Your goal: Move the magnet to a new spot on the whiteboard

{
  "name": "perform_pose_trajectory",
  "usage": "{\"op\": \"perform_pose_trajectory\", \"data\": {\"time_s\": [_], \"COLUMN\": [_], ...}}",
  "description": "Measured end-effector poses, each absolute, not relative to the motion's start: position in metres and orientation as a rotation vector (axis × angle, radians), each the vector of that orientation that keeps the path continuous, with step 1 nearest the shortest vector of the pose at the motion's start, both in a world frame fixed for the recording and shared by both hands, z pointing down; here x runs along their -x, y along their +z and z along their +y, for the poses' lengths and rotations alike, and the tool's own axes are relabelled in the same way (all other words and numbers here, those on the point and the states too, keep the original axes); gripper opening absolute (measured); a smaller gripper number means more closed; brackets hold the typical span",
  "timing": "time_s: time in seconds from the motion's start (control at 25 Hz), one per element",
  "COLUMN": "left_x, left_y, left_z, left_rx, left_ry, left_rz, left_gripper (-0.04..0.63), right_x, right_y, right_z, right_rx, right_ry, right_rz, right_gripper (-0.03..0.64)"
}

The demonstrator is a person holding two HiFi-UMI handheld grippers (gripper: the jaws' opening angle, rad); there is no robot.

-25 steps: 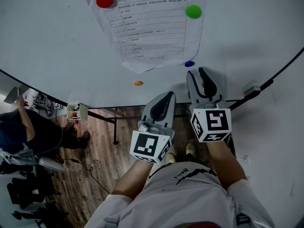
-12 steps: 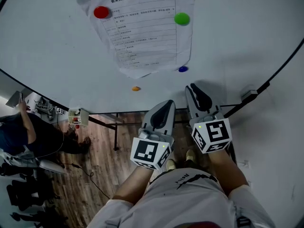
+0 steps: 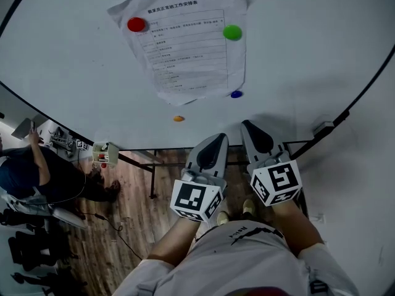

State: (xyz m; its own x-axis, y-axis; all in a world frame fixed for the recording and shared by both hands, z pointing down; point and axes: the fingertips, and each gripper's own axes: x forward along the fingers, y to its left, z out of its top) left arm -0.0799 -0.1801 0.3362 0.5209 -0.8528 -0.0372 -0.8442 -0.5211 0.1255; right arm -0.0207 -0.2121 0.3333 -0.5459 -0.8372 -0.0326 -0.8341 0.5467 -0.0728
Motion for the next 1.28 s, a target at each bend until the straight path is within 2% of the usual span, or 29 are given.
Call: {"op": "perform_pose_trajectory", "data": {"time_s": [1.28], "left_x": [0.063], "left_y": [0.334], "left_z": [-0.191], "left_rx": [-2.618], "left_ry": [-0.128], "left_rz": [-1.568], "left_gripper": [0.012], "right_x": [0.012], "right_y": [0.338], "right_z": [-0.216], "right_rx": [1.371], "right_ry": [-0.074], "right_rz": [2.78], "right_gripper": [0.014]}}
